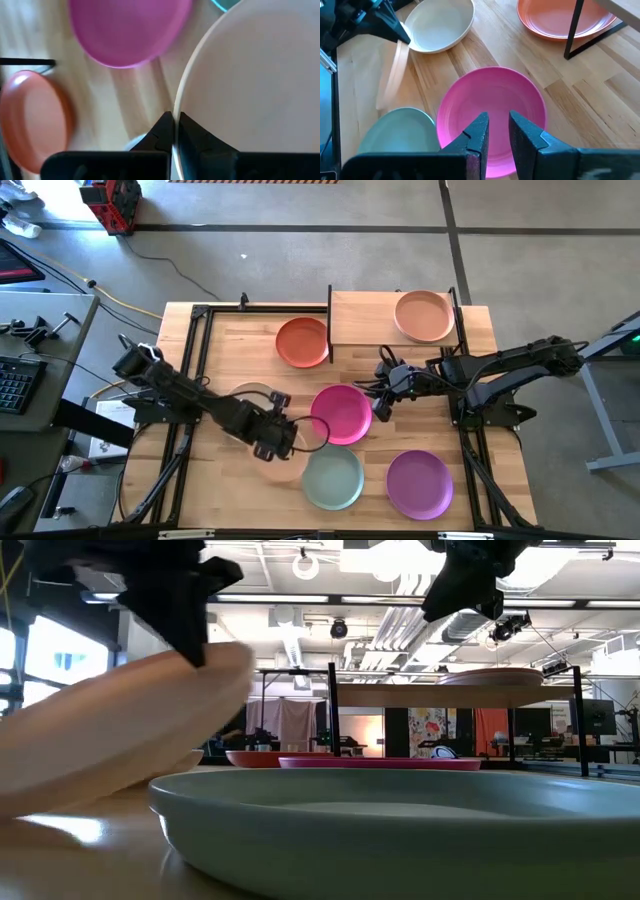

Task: Place and stack plates onto a shelf
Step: Stack the peach plate on top of the light orange plate on the shelf

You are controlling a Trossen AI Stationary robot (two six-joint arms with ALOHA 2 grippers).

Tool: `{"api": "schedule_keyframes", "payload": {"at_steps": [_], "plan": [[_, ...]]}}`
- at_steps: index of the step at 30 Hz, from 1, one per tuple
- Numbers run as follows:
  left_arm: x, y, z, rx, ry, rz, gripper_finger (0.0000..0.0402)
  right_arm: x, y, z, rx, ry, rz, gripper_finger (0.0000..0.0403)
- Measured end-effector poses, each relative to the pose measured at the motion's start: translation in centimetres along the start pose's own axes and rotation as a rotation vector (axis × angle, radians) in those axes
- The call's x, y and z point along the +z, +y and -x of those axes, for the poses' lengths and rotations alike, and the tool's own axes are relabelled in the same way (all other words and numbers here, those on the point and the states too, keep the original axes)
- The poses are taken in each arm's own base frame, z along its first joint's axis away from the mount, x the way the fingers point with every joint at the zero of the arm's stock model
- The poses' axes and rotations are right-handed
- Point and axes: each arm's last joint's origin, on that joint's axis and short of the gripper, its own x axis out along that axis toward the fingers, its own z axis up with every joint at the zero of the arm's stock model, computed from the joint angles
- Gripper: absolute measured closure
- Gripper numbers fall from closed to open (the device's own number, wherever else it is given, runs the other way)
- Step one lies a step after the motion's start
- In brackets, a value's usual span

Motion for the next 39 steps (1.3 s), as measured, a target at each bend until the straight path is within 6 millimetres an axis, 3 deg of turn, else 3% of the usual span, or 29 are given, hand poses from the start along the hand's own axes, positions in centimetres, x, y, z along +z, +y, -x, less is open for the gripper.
{"api": "schedule_keyframes", "payload": {"at_steps": [4,15,21,31,39], "plan": [[0.4,1.3,0.0,0.035,-0.006,0.039,0.04,0.0,0.0,0.0,0.0,0.0,0.012,0.0338],[0.3,4.5,-0.7,0.161,0.033,0.135,0.04,0.5,0.1,0.0,-0.014,-0.074,0.0,0.0256],[0.1,6.2,-1.2,0.292,0.049,0.213,0.04,1.1,0.4,0.1,0.002,-0.14,-0.01,0.0258],[0.9,6.8,-1.3,0.293,-0.03,0.277,0.0401,1.8,0.7,0.2,0.012,-0.218,0.045,0.0269],[2.4,8.5,0.8,0.42,-0.103,0.343,0.0401,1.9,1.2,-1.0,0.016,-0.223,0.118,0.027]]}}
